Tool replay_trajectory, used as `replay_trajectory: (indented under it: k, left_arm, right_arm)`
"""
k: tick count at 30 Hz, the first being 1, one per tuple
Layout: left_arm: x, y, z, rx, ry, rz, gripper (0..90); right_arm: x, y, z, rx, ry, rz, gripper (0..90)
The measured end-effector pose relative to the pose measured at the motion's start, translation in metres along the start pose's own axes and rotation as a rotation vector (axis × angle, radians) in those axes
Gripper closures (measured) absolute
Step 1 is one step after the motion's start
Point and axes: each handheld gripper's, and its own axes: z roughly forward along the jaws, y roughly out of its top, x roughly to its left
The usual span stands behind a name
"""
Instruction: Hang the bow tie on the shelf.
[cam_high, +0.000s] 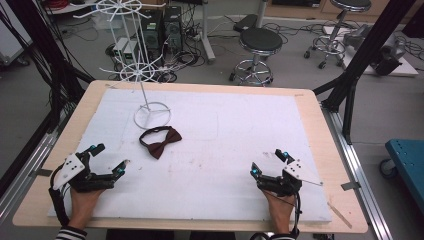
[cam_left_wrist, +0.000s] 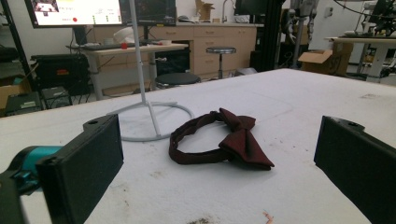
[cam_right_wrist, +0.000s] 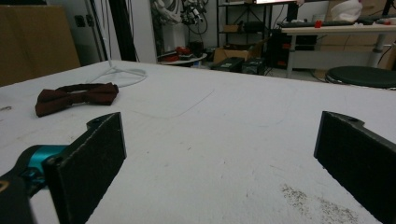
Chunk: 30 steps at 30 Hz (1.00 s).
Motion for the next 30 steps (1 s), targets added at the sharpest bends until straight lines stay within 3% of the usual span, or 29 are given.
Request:
replay_trajectory:
  k: [15, 22, 30]
  left_arm:
    - [0.001, 0.000, 0.000, -0.001, 0.002, -0.005, 1.7]
    - [0.001, 0.003, 0.000, 0.023, -0.010, -0.004, 1.7]
    - [0.000, 0.024, 0.005, 0.078, -0.064, 0.018, 1.7]
  right_arm:
    - [0.000, 0.000, 0.000, -0.003, 0.000, -0.004, 1.5]
    - [0.000, 0.000, 0.000, -0.003, 0.000, -0.004, 1.5]
    - [0.000, 0.000, 0.000, -0.005, 0.000, -0.001, 1.5]
